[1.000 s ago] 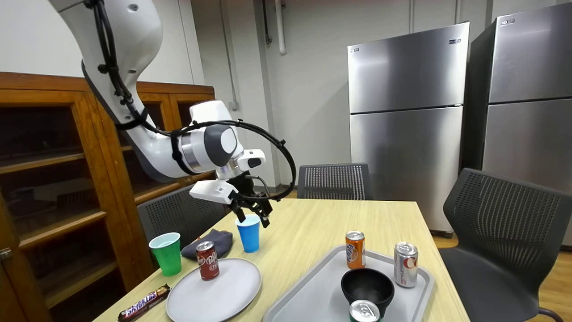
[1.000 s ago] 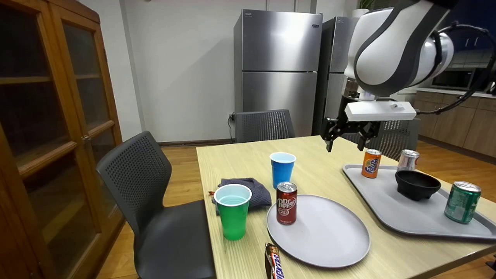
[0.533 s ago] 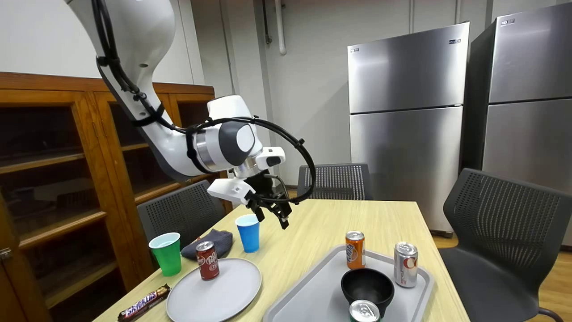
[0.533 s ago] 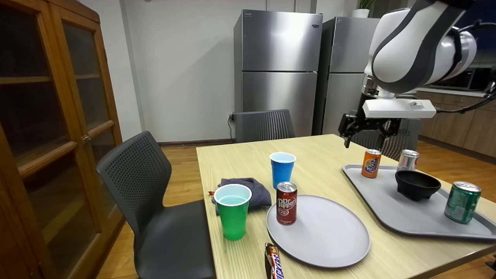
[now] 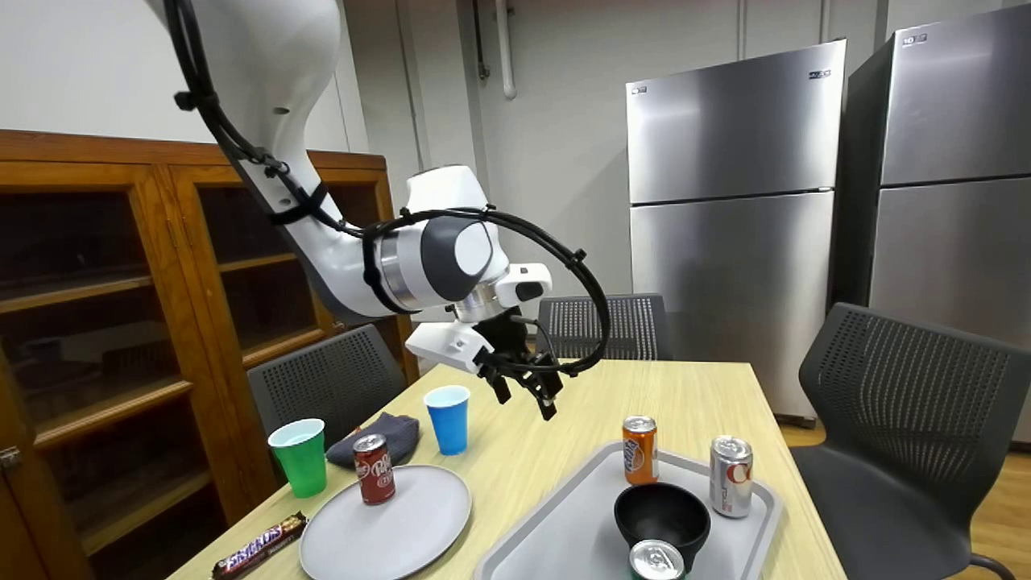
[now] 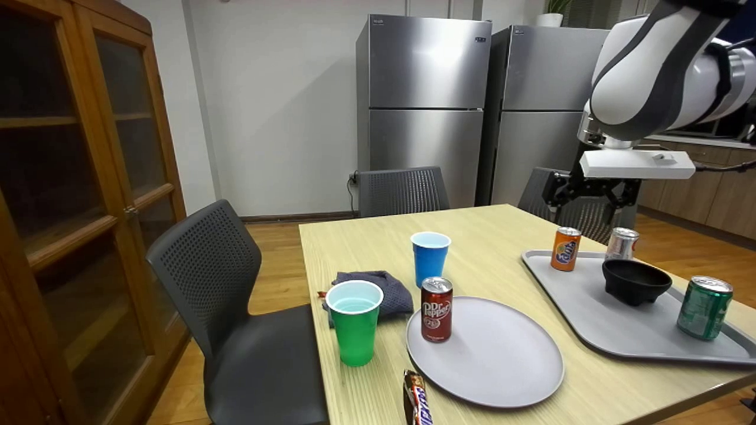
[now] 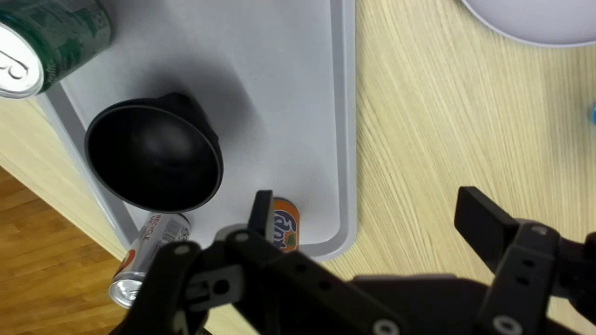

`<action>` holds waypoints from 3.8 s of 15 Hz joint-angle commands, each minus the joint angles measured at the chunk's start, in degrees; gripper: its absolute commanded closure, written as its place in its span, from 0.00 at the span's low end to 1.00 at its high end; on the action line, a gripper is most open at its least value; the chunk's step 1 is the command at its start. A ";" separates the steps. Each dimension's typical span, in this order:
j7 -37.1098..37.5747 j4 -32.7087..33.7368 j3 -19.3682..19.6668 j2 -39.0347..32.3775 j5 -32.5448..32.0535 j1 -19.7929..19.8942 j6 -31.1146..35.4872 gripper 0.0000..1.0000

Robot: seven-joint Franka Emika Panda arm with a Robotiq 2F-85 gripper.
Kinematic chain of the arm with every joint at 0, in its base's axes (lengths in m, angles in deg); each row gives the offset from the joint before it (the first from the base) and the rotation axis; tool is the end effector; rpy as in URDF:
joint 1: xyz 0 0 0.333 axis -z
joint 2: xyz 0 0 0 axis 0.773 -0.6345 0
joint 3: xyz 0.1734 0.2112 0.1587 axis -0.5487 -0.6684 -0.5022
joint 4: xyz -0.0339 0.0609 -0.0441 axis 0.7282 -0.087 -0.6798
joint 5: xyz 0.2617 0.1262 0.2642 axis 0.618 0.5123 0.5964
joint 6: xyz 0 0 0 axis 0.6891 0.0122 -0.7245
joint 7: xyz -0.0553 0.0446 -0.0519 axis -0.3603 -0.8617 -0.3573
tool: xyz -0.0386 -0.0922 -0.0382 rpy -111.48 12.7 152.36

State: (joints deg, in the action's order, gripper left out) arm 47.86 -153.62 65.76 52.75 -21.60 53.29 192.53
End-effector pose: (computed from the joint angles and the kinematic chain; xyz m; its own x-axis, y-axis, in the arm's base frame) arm 0.4801 -0.1296 0.2657 0.8778 -0.3954 0.2705 -0.4258 -0.9027 0.0623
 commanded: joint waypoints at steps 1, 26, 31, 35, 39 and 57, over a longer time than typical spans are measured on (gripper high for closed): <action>-0.28 0.08 -0.26 -0.11 0.17 0.33 -0.05 0.00; 0.22 8.14 3.27 -10.08 2.14 -0.31 -0.08 0.00; -1.15 12.26 2.98 -14.17 6.49 0.66 -0.28 0.00; -2.98 15.88 2.11 -17.53 10.82 1.77 -0.58 0.00; -5.15 19.77 1.72 -20.72 13.17 3.07 -1.04 0.00; -7.88 36.63 0.31 -34.23 16.88 6.96 -5.12 0.00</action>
State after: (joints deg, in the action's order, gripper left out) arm 41.82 -121.11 67.24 20.64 -6.26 58.93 190.35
